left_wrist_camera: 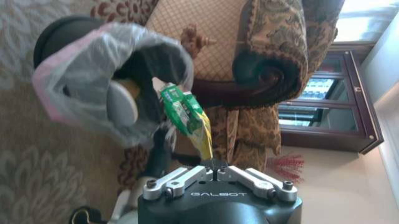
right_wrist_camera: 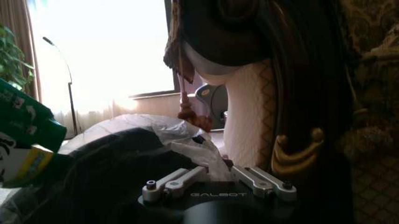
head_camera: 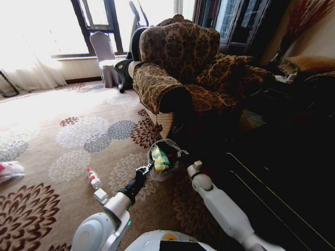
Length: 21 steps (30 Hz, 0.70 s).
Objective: Pick up the trash from the ground and place it into the trash bin.
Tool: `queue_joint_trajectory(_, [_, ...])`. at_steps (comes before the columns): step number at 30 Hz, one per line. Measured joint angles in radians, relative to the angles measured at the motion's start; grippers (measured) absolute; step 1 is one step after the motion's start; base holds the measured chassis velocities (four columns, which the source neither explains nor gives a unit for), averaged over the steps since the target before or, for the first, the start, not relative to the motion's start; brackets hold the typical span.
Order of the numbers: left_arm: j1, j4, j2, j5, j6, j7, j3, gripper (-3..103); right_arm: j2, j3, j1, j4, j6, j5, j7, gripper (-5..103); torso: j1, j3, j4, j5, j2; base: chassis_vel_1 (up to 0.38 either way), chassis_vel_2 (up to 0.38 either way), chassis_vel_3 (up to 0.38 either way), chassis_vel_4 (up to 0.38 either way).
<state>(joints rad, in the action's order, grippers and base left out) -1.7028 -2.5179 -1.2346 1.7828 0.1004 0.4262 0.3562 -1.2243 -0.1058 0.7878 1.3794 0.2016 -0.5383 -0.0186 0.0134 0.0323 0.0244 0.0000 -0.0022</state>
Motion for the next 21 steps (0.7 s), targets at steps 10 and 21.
queue_joint_trajectory(10, [0.085,0.01,-0.003,-0.004,-0.004,0.003,-0.017,0,0.009,-0.019,-0.006,0.012,0.0,-0.008,0.0,0,0.0,0.0,-0.0005,0.0,0.0,0.0,0.0,0.0,0.0])
queue_joint_trajectory(21, [0.253,0.106,-0.032,0.104,-0.005,0.151,-0.001,-2,0.033,-0.003,0.015,0.045,-0.002,-0.013,0.0,0,0.0,0.0,-0.0001,0.0001,0.0,0.0,0.0,0.0,0.0])
